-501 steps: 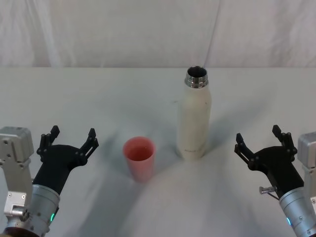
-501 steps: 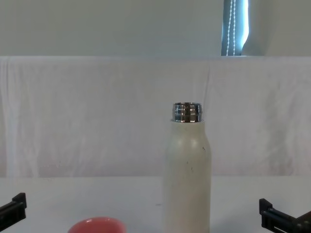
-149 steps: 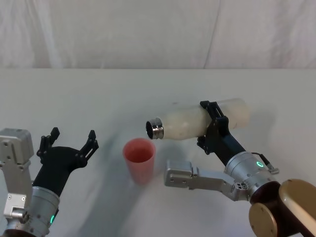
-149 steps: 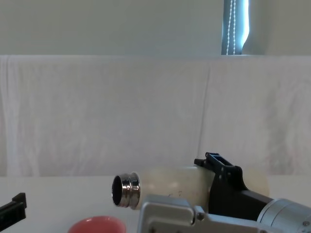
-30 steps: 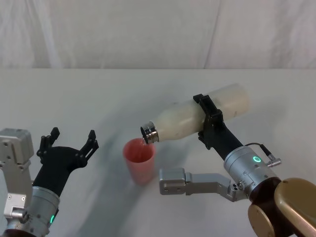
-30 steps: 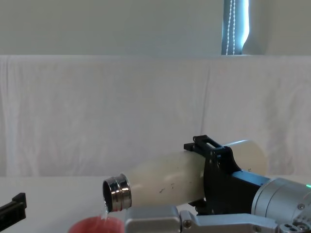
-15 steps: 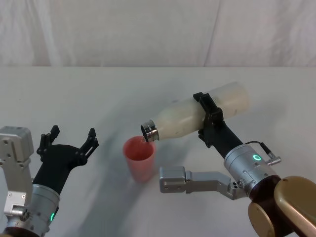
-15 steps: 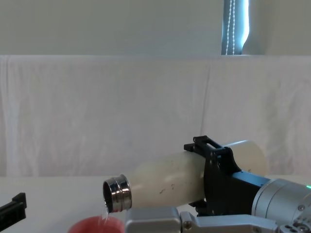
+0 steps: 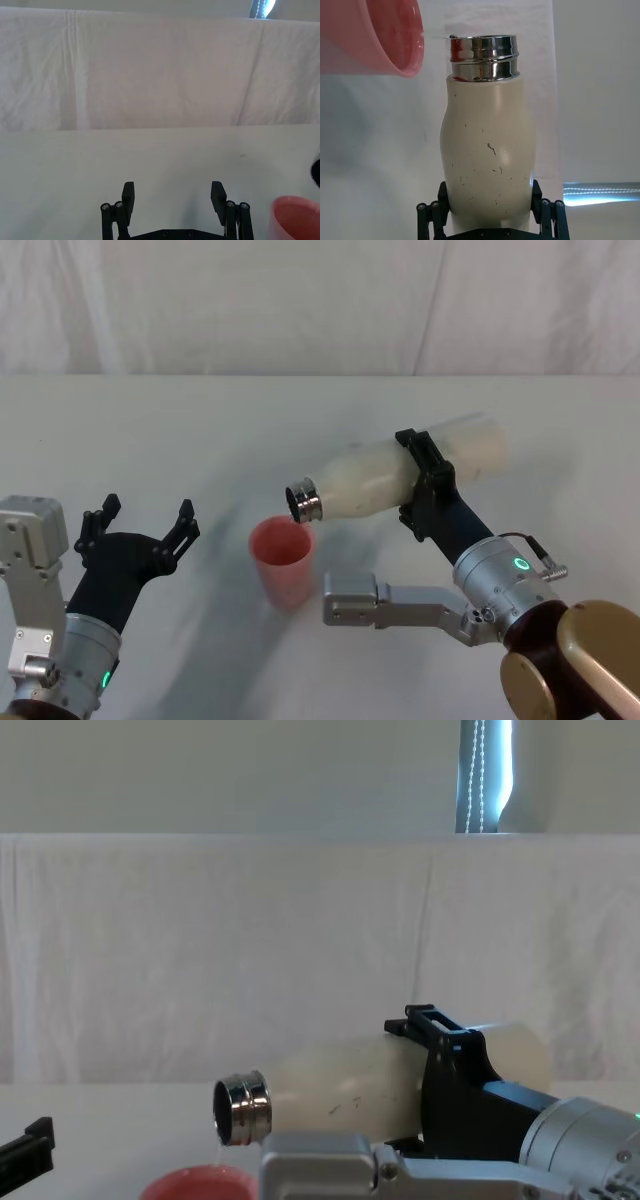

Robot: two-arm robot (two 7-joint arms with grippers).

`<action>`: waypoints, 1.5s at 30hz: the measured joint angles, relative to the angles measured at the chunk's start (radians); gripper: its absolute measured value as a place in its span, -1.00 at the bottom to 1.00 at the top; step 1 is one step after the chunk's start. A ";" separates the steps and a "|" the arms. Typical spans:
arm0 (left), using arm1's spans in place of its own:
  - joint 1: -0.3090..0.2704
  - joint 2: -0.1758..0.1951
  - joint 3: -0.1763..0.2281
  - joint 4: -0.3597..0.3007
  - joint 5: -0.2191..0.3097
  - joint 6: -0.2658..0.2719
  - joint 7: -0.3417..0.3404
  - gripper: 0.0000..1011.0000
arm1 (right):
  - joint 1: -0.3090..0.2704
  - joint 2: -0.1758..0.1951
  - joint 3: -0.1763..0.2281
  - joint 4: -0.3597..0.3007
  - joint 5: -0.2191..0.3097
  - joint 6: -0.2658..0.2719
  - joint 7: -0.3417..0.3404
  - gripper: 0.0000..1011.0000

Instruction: Grasp the thermos with one hand and pour water into the cup lid.

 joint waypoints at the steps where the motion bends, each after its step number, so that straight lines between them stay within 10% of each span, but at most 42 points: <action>1: 0.000 0.000 0.000 0.000 0.000 0.000 0.000 0.98 | -0.004 -0.003 0.005 0.000 0.011 -0.003 -0.001 0.90; 45: 0.000 0.000 0.000 0.000 0.000 0.000 0.000 0.98 | -0.073 -0.036 0.077 -0.037 0.148 -0.044 -0.023 0.90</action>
